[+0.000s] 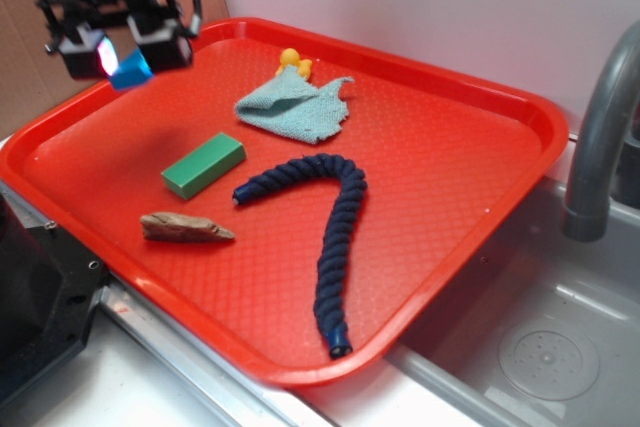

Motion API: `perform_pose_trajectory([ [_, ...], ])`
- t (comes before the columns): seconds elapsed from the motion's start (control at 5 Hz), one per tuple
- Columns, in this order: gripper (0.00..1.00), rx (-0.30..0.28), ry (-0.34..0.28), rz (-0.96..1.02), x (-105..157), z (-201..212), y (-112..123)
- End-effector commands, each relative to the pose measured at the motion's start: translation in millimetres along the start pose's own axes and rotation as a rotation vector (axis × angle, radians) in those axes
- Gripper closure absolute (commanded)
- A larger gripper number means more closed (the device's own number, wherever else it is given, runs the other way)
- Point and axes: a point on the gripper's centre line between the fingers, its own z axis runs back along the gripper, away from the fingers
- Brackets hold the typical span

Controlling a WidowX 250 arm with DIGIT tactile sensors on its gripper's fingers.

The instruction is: Grab the blue block.

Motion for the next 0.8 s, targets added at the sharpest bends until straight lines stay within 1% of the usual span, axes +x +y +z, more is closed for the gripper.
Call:
perform_pose_trajectory([
  [0.0,1.0,0.013,0.025,-0.345,-20,91,-24],
  [0.2,1.0,0.02,0.01,-0.402,-26,98,-35],
  [0.4,1.0,0.021,-0.02,-0.418,-29,92,-39],
  [0.6,1.0,0.043,-0.042,-0.436,-28,88,-36],
])
